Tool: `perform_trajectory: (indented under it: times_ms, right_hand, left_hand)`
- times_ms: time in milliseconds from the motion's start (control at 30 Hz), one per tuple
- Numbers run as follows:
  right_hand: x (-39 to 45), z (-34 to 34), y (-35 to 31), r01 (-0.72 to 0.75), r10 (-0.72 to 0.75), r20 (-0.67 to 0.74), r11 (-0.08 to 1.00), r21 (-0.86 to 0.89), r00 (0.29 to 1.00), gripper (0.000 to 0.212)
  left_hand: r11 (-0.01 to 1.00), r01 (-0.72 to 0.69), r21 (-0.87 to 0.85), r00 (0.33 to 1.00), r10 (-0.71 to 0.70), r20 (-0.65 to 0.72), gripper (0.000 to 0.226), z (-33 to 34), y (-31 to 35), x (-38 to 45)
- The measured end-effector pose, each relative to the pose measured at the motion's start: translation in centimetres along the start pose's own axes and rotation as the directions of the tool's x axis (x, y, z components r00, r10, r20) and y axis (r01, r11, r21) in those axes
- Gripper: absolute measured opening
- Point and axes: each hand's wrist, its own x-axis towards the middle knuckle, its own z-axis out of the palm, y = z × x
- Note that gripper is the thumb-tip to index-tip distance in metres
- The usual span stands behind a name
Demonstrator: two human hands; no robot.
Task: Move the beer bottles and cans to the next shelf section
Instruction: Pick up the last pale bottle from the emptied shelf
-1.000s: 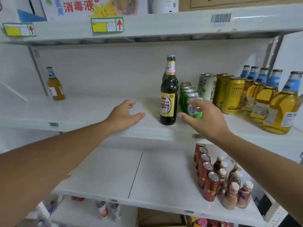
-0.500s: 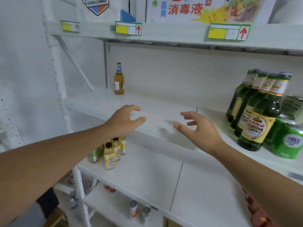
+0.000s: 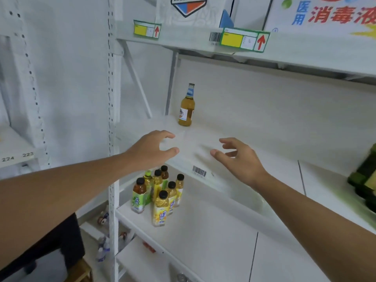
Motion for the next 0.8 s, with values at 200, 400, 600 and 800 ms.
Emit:
perform_trajectory:
  times_ms: [200,400,600,800]
  right_hand:
    - [6.8,1.3,1.8,0.023,-0.024,0.065,1.0,0.019,0.998,0.063]
    - [15.0,1.7,2.5,0.054,-0.054,0.116,0.999,0.006,0.992,0.064]
    - [18.8,4.5,3.1,-0.023,0.0,0.162,0.99,0.138,0.987,0.064]
    - [22.4,7.0,3.4,-0.116,0.099,0.115,0.982,0.152,0.988,0.072]
  left_hand:
    - [0.998,0.051,0.045,0.998,-0.05,-0.027,0.055,0.3,-0.9,4.8]
    - [0.99,0.089,0.113,0.996,-0.086,-0.033,0.053,0.1,-0.6,10.2]
    - [0.993,-0.018,0.117,0.996,0.028,-0.087,0.039,1.2,-2.2,15.1]
    - [0.963,-0.038,0.266,0.999,0.031,0.032,0.055,0.7,-5.8,20.1]
